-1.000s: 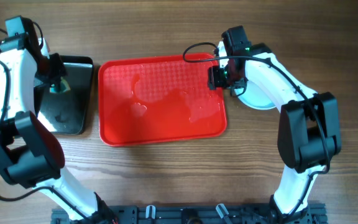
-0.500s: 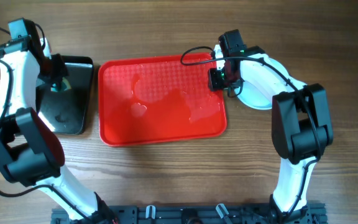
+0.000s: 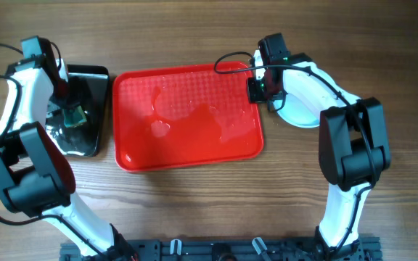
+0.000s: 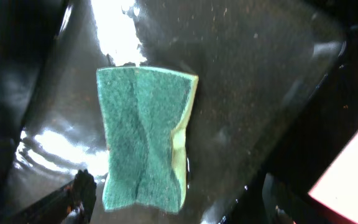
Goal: Clean dirty plates on tray and stack at the side
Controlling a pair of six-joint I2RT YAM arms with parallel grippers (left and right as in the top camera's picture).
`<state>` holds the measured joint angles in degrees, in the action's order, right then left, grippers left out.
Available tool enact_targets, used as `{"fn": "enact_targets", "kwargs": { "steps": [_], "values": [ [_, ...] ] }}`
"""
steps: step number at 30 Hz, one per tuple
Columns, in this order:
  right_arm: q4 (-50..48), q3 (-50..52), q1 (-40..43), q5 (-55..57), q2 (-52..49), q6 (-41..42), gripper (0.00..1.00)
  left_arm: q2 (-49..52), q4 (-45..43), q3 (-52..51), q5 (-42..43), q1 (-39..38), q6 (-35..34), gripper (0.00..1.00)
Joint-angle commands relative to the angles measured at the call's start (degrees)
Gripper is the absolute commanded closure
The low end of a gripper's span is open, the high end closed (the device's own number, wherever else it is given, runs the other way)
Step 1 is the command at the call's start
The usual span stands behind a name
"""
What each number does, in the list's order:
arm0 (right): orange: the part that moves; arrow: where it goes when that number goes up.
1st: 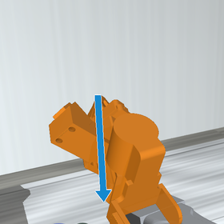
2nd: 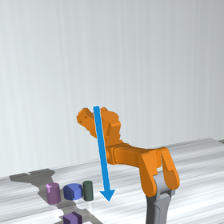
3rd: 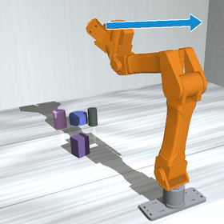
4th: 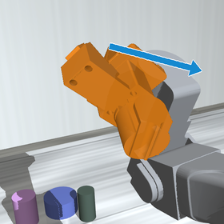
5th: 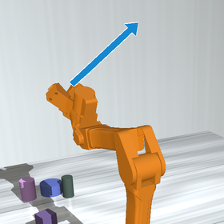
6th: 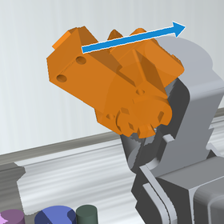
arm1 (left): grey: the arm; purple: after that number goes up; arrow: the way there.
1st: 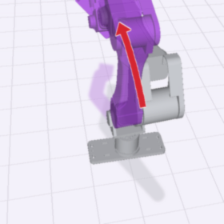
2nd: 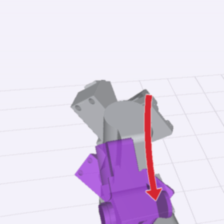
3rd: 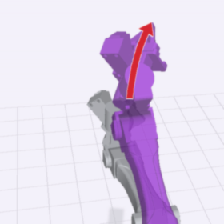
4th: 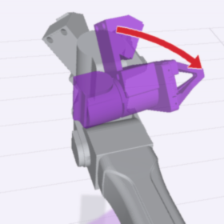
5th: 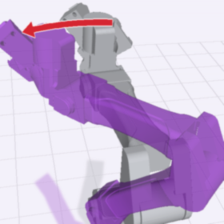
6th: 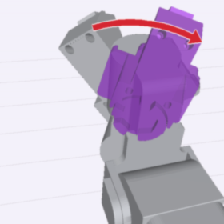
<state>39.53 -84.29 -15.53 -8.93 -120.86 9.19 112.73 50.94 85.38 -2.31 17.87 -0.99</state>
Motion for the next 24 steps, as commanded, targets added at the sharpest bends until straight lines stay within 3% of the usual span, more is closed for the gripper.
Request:
{"fn": "enact_targets", "kwargs": {
  "steps": [1, 7, 16, 19, 22, 23, 24],
  "values": [
    [0.52, -0.55, 0.31, 0.50, -0.98, 4.83, 0.96, -0.74, 1.64, 4.33, -0.15, 0.13, -4.04, 0.14],
    [6.27, -0.55, 1.05, 3.39, -0.98, 15.65, 0.96, -1.31, 1.86, 4.37, -0.11, -0.13, -5.97, 0.13],
    [9.38, -1.18, 1.22, 2.95, -0.28, 19.19, 0.96, -1.79, 2.05, 5.55, -0.13, -0.13, -6.95, 0.11],
    [10.64, -6.08, 2.43, 2.51, 4.07, 14.78, 0.57, -4.15, 3.69, 9.66, -0.13, -0.13, -6.93, 0.09],
    [15.34, -13.14, 2.69, 2.51, 12.22, 6.99, 0.40, -8.31, 7.93, 14.38, 2.71, -0.52, -6.71, 0.06],
    [16.04, -13.75, 2.69, 2.51, 17.09, 5.79, 0.29, -12.20, 9.57, 15.56, 10.80, -1.05, -6.82, 0.00],
    [16.57, -13.75, 2.69, 2.54, 20.81, 5.79, 0.29, -14.49, 9.75, 15.56, 15.17, -1.16, -7.52, 0.00]
  ]
}}
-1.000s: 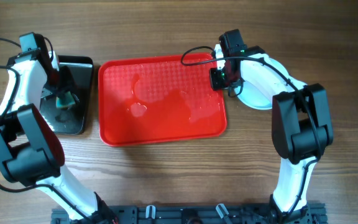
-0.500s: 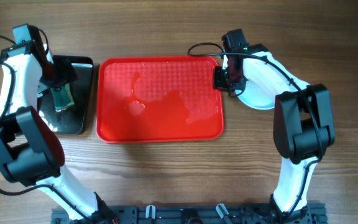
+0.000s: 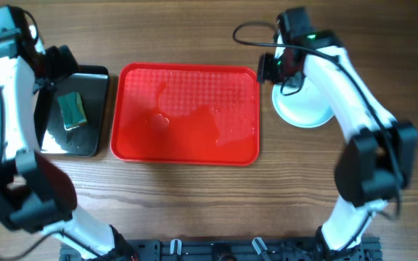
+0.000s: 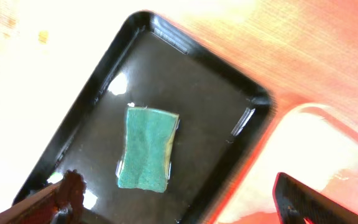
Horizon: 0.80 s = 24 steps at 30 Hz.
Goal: Clean dirty plates on tray and stack at the side
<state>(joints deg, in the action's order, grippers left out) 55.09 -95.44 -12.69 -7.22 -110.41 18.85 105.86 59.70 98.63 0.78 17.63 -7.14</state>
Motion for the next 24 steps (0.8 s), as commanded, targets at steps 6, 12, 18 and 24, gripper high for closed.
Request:
{"fn": "enact_targets", "kwargs": {
  "steps": [6, 12, 18, 24],
  "values": [
    [5.79, -2.60, -0.15, 0.81, 33.57, -3.63, 0.00, -10.40, 1.64, 2.27, 15.23, -1.38, -2.73, 0.00],
    [9.25, -2.58, -0.15, 0.83, 44.57, -3.65, 0.00, -10.40, 1.64, 2.27, 15.23, -1.38, -2.73, 0.00],
    [9.42, 0.17, 0.15, 12.37, 44.96, -6.40, 0.00, -10.40, 1.64, 2.27, 15.26, -1.38, -2.75, 0.00],
    [-19.82, 28.63, 8.48, -2.75, 60.87, -15.87, 0.00, -10.40, 1.64, 2.27, 15.26, -1.38, -2.73, 0.00]
  ]
}}
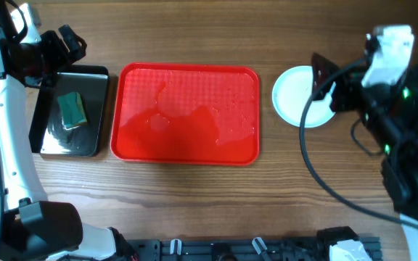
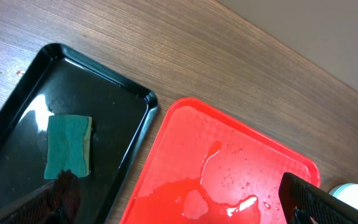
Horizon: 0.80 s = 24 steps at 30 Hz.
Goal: Clean dirty plates on tray and stack at the side
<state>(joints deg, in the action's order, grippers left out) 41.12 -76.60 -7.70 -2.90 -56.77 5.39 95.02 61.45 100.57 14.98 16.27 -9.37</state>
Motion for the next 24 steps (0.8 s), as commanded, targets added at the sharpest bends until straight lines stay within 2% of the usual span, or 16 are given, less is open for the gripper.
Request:
{"fn": "enact_targets", "kwargs": {
  "steps": [1, 5, 11, 17, 20, 24],
  "values": [
    [-8.61, 15.58, 5.20, -9.07, 11.15, -2.43, 0.00, 0.44, -0.11, 0.33, 1.03, -0.02, -0.50, 0.00],
    [-20.06, 37.75, 8.48, -11.26, 28.09, -2.36, 0.01, 0.44, -0.11, 0.33, 1.03, -0.02, -0.50, 0.00],
    [-34.93, 63.28, 9.29, -12.66, 48.68, -2.21, 0.00, 0.44, -0.11, 0.33, 1.05, -0.02, -0.52, 0.00],
    [-44.15, 73.46, 9.29, -10.93, 55.58, -1.01, 0.00, 0.44, -0.11, 0.33, 1.03, -0.02, -0.50, 0.00],
    [-46.66, 76.30, 9.22, -1.46, 56.61, 8.59, 0.00, 0.44, -0.11, 0.33, 1.03, -0.02, -0.50, 0.00],
    [-41.20, 76.30, 9.22, -0.79, 56.63, 3.50, 0.00, 0.44, -0.11, 0.33, 1.03, -0.02, -0.52, 0.00]
  ]
}}
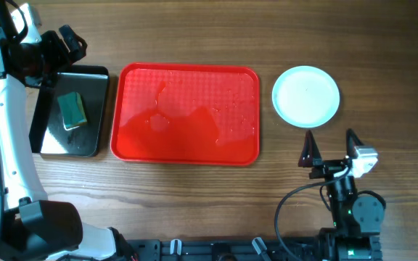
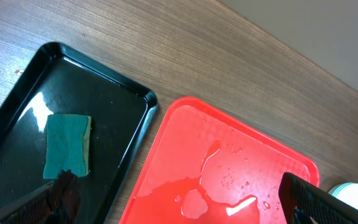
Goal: Clean dirty plates on tray and stack at the side
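A white plate lies alone on the wood to the right of the red tray, whose surface is wet with puddles and carries no plates. The green sponge lies in the black tray on the left. My left gripper hangs high above the black tray's far end, open and holding nothing. My right gripper stands open near the table's front right, below the plate and apart from it.
The black tray holds a film of water and sits close against the red tray's left edge. The left arm's white links run down the table's left side. Cables trail by the right arm's base at the front edge.
The right arm has gone from beside the plate's right edge to the front right of the table, leaving the plate fully in view. The left arm, sponge and trays have not moved.
At first my left gripper was low over the sponge in the black tray and my right gripper was at the plate by the red tray's right edge. Then both arms stood higher, with the plate lying on the table. Later the right arm was further right, and now at the front.
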Controlling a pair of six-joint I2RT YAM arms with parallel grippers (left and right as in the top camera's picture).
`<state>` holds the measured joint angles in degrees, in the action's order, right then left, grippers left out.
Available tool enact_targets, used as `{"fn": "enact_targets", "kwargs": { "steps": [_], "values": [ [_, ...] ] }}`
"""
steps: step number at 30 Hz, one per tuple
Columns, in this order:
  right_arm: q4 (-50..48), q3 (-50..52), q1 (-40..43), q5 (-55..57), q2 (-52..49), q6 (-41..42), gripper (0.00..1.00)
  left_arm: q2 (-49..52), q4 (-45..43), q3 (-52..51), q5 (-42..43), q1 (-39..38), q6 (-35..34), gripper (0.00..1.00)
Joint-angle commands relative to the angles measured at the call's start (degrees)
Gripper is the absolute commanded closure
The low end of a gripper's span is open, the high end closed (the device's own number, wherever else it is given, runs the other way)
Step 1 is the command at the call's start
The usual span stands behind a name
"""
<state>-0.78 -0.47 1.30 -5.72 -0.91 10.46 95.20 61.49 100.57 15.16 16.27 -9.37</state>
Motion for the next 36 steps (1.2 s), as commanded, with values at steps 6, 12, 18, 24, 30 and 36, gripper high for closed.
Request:
{"fn": "enact_targets", "kwargs": {
  "steps": [6, 12, 18, 24, 30, 36],
  "values": [
    [0.70, 0.17, 0.22, 2.12, 0.68, -1.33, 0.00, 0.26, -0.15, 0.33, 0.85, -0.02, -0.50, 0.00],
    [0.70, 0.17, 0.22, 2.10, 0.63, -1.36, 0.00, 0.26, -0.15, 0.33, 0.85, -0.02, -0.52, 0.00],
    [0.70, 0.17, 0.22, 2.10, 0.63, -1.36, 0.00, 0.26, -0.15, 0.31, 0.85, -0.02, -0.50, 0.00],
    [0.70, 0.17, 0.22, 2.12, 0.63, -1.36, 0.00, -9.62, -1.90, -2.16, -7.82, -3.37, 0.52, 0.00],
    [0.70, 0.17, 0.22, 2.10, 0.63, -1.33, 0.00, -36.00, -22.51, -31.32, -6.78, -9.97, 7.43, 0.00],
    [0.70, 0.17, 0.22, 2.12, 0.63, -1.33, 0.00, -64.74, -52.87, -72.87, -4.11, -10.73, 7.26, 0.00]
  ]
}}
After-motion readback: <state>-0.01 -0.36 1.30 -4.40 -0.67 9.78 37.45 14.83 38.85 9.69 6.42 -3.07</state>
